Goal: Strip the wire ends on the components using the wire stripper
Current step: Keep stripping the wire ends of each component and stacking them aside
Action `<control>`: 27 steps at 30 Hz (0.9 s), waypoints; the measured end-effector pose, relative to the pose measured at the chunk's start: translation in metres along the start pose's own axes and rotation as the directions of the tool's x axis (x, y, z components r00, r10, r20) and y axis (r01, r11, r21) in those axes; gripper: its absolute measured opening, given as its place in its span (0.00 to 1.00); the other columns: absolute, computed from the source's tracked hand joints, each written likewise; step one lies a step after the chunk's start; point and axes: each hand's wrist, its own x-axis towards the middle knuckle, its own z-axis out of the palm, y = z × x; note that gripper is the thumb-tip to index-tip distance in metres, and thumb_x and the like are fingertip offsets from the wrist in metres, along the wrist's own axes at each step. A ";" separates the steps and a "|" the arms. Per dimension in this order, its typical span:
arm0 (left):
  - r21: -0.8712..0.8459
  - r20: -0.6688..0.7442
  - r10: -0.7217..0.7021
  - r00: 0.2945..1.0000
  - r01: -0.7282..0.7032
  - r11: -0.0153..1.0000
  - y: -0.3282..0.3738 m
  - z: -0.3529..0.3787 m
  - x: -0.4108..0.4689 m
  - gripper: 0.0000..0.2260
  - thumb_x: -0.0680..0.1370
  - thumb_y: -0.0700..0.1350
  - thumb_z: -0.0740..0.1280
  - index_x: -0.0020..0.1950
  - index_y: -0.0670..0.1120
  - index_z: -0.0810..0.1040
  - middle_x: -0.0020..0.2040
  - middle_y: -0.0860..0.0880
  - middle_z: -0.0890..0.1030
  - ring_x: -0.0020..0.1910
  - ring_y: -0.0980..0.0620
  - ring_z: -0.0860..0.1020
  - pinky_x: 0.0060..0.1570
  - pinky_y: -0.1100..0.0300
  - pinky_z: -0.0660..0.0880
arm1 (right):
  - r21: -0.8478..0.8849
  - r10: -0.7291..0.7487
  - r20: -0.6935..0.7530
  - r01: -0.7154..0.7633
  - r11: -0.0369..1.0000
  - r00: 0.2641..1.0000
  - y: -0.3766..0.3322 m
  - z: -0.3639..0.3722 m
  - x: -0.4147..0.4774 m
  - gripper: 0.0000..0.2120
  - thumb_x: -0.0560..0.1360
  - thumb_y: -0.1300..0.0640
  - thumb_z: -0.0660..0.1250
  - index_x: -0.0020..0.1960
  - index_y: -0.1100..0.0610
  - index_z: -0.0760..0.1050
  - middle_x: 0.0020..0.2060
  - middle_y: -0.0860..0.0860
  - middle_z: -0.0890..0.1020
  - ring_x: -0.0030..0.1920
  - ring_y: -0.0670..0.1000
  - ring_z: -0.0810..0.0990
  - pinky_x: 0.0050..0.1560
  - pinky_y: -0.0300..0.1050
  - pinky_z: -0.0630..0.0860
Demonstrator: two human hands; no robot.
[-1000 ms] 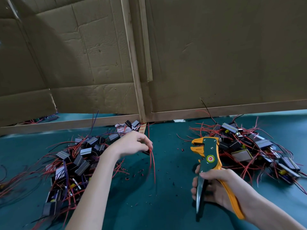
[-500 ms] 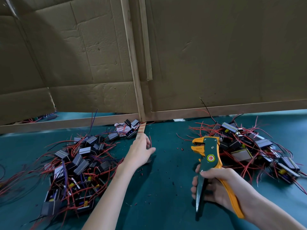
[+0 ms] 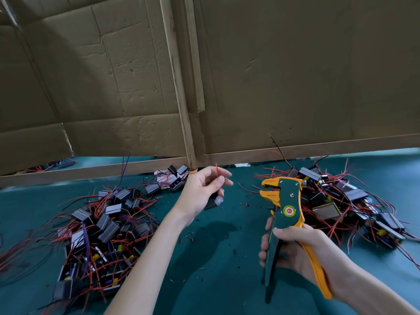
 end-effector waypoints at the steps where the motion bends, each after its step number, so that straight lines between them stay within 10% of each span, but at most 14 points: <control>1: -0.014 0.009 0.024 1.000 -0.024 1.000 0.007 0.001 -0.001 0.06 0.80 0.36 0.63 0.50 0.46 0.78 0.41 0.50 0.85 0.32 0.56 0.74 0.40 0.63 0.76 | 0.000 -0.016 0.023 0.016 1.000 1.000 -0.001 0.000 0.000 0.18 0.55 0.61 0.80 0.44 0.61 0.82 0.38 0.67 0.79 0.38 0.66 0.81 0.41 0.60 0.80; 27: 0.178 0.276 -0.040 0.960 -0.010 0.984 0.059 0.015 -0.017 0.05 0.78 0.43 0.67 0.44 0.46 0.81 0.33 0.54 0.81 0.34 0.55 0.71 0.34 0.66 0.67 | -0.157 -0.078 0.173 0.106 0.982 0.982 -0.010 0.006 -0.009 0.18 0.60 0.56 0.83 0.43 0.60 0.79 0.35 0.67 0.76 0.35 0.66 0.78 0.41 0.60 0.78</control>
